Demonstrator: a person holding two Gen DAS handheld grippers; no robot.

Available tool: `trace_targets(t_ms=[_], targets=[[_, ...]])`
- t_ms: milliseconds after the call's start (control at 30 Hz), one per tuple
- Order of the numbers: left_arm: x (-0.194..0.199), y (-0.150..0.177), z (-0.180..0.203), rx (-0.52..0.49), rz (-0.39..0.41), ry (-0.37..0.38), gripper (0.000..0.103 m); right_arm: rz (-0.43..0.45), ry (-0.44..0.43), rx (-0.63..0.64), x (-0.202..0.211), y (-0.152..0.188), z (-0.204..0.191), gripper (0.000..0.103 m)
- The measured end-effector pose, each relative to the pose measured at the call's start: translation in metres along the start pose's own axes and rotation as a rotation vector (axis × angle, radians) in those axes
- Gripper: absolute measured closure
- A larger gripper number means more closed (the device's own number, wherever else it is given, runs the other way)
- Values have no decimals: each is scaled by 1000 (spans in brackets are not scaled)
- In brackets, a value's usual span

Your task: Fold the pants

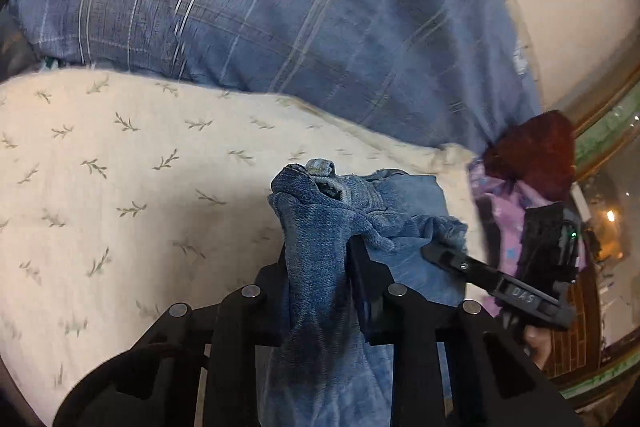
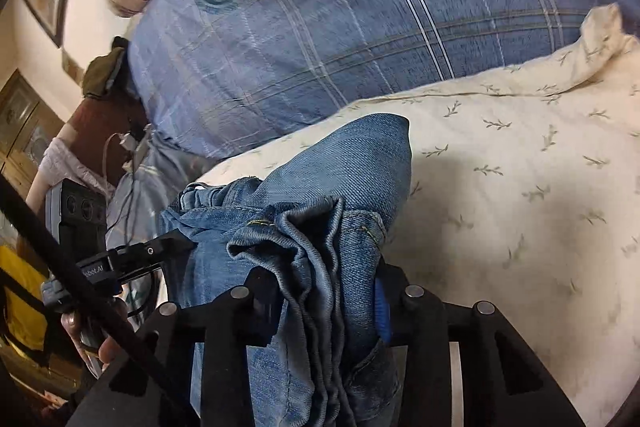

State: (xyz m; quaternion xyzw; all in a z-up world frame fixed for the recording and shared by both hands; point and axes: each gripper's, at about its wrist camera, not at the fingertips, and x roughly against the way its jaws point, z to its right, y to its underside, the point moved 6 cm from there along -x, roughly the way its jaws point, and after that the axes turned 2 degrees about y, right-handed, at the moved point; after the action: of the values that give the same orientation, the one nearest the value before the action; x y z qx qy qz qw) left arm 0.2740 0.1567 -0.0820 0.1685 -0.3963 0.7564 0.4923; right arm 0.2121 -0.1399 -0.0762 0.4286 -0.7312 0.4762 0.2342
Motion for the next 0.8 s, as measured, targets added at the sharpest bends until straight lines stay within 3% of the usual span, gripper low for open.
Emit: trace_targets(t_ms=[67,133,167,367,500,600,700,800], targets=[[-17,7,-21,72,-11,15,70,-23,4,-26,-19,4,14,59],[-27,13,-38,124,-3,-10,60,-21,6,-72,-29,13,28,37],[-28,11,-38,113,-4,-22,59,-30,1,-95,-32,15,32,35],[-15,7,-24,34,0,-69,54,-37,-25,-77,-20,13,27,32],[7,20,-25,46,-9,-70,53,16,25,-44,-2,19,18,27],[24,44,-28,65,-2,-95,45,49,27,-78,14,37,16,27],[28,83,-28,100,-33,-62,45,70,10,-128,28,62,14,26],[40,108,-21,101,19,-32,45,70,1,-138,38,94,6,25]])
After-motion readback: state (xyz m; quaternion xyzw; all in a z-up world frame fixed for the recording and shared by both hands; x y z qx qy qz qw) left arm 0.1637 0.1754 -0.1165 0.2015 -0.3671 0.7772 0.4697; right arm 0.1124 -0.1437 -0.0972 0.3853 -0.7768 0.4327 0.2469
